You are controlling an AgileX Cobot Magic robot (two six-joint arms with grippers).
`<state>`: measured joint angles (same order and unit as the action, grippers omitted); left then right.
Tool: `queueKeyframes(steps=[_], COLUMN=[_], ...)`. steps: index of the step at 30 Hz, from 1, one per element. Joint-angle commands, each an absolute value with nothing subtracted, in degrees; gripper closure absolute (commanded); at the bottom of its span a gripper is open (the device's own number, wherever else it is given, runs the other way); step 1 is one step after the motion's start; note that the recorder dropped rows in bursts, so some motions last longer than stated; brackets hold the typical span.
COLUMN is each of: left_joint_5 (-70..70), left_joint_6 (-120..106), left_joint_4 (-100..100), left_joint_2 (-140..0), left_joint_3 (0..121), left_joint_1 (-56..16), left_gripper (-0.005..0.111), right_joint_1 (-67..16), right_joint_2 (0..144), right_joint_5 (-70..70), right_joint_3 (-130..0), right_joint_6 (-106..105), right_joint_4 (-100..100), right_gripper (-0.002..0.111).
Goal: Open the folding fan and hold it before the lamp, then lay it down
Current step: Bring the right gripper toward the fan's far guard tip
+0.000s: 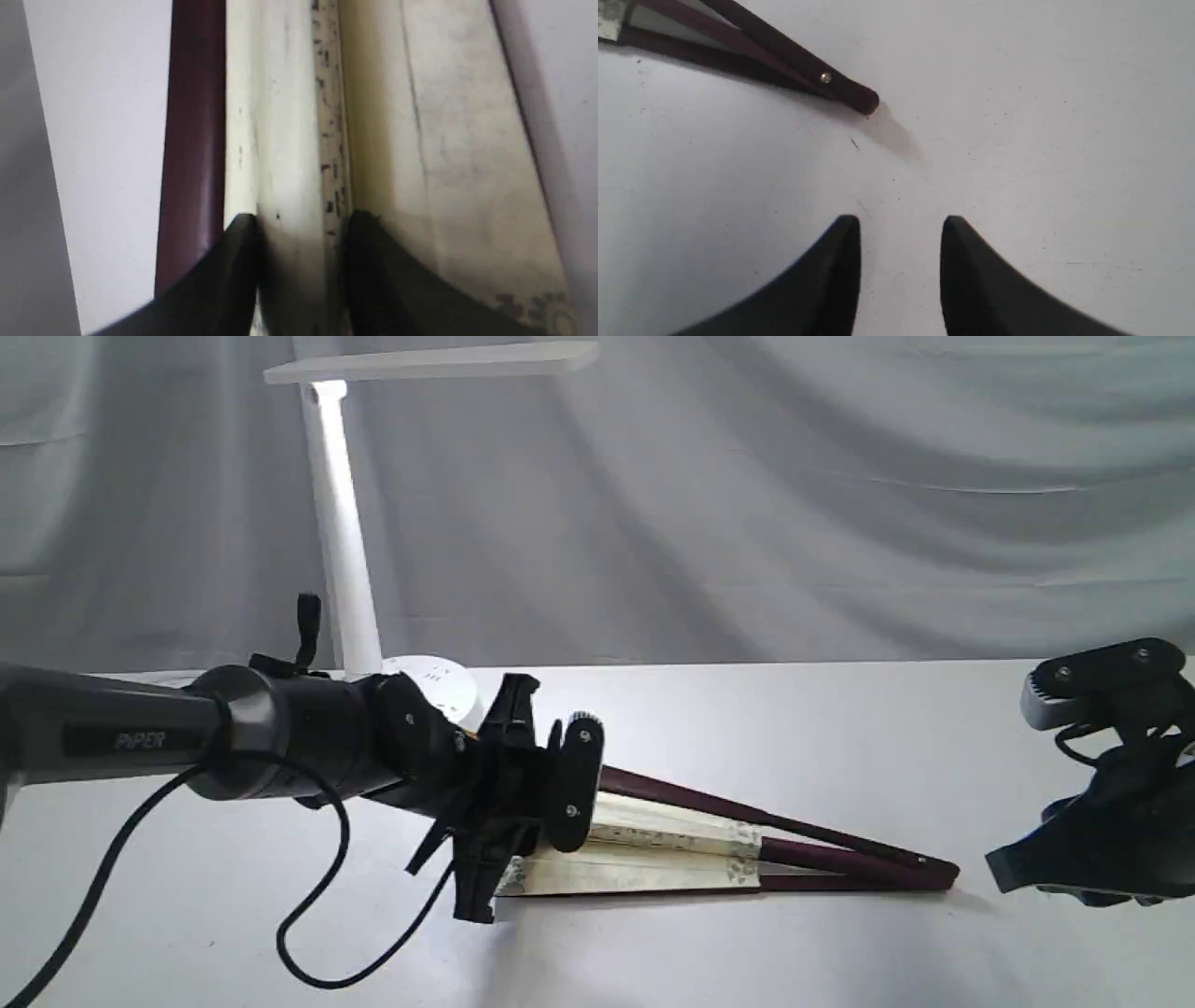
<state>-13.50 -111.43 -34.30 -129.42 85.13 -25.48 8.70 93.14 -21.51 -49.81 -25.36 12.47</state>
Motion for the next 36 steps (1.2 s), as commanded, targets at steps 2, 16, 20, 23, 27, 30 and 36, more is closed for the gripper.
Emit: queueKeyframes(steps=[2, 16, 20, 23, 27, 30, 36], left_joint_5=[-12.0, -22.0, -22.1, -23.6, -27.5, -28.8, -28.8], left_joint_6=[-110.6, -101.3, -80.0, -67.4, -53.3, -41.1, -29.7], left_joint_4=[-41.3, -51.9, -51.7, -51.7, -51.5, -47.1, -36.4], left_joint_2=[-129.3, -123.9, -121.9, -120.6, -119.8, -119.8, -120.5], left_joint_3=[85.0, 85.0, 85.0, 85.0, 85.0, 84.5, 84.2], left_joint_1=[-25.6, -25.6, -25.5, -25.5, -25.5, -25.5, -25.5], left_gripper=[0.076, 0.048, 0.048, 0.048, 0.048, 0.048, 0.057], right_joint_1=[8.6, 8.6, 8.6, 8.6, 8.6, 8.6, 8.6], right_joint_2=[93.1, 93.1, 93.1, 93.1, 93.8, 96.3, 104.4], right_joint_5=[-20.6, -22.3, -31.7, -35.0, -35.1, -35.2, -28.9], right_joint_3=[-50.2, -50.9, -56.1, -59.9, -62.9, -64.5, -67.2], right_joint_6=[-25.7, -25.7, -25.2, -25.4, -26.6, -26.6, -26.6], right_joint_4=[12.2, 16.1, 16.9, 20.2, 20.7, 21.3, 26.7], right_gripper=[0.071, 0.064, 0.064, 0.064, 0.064, 0.064, 0.064])
